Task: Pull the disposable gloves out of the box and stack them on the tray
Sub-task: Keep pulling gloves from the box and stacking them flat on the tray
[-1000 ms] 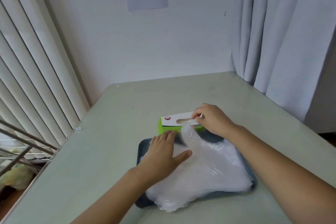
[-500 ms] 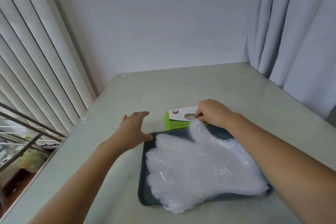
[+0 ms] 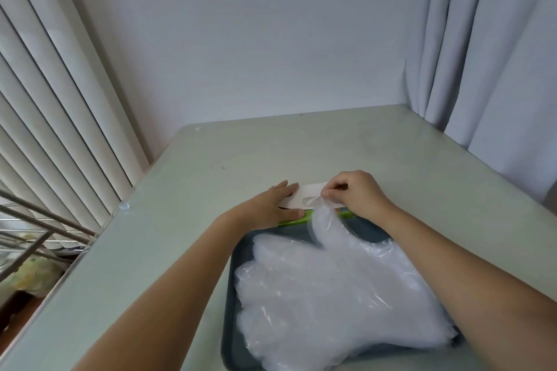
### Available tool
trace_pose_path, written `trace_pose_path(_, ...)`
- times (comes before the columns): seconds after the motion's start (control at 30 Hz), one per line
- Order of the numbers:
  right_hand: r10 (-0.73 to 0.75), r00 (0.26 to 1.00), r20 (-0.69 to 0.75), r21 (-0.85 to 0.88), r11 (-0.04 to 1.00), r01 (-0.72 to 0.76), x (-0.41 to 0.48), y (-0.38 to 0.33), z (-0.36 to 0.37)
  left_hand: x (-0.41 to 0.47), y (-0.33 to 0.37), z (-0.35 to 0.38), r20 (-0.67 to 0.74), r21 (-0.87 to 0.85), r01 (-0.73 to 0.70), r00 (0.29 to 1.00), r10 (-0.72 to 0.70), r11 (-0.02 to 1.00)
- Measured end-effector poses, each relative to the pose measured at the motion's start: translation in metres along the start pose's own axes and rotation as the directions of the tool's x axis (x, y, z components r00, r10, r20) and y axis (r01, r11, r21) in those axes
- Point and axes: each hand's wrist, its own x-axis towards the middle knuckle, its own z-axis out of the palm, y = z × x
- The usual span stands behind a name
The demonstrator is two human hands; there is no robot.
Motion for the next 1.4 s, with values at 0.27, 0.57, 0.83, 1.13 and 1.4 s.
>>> trace_pose_path(0.27,0.226,0.974,0.011,0.325,0.92,-0.218,0.007,0.006,-0.004,0.002,-0.009,0.006,0.003,-0.121,-0.028,1.0,0.028,0.992)
trace_pose_path(0.57,0.5,0.865,0.054,0.931,0.287,-0.224,0.012,0.005,-0.019,0.003,-0.004,0.003,0.027,-0.018,0.002,1.0,-0.002,1.0)
trace_pose_path(0.83,0.266,0.962,0.057,0.998,0.023,-0.065,0.001,-0.068,-0.075,0.001,0.014,-0.009,0.008,0.126,0.058,0.998,-0.06,0.99)
trace_pose_path(1.13,0.072,0.98,0.187,0.98,0.062,-0.191,-0.059,-0.086,-0.075,-0.072,0.081,-0.03,-0.189,-0.798,-0.266,0.963,0.194,0.541)
trace_pose_path(1.4,-0.012,0.943,0.332,0.943,0.02,-0.332,-0.103,-0.091,-0.047,-0.102,0.102,-0.032,-0.358,-0.777,-0.418,0.909,0.216,0.471)
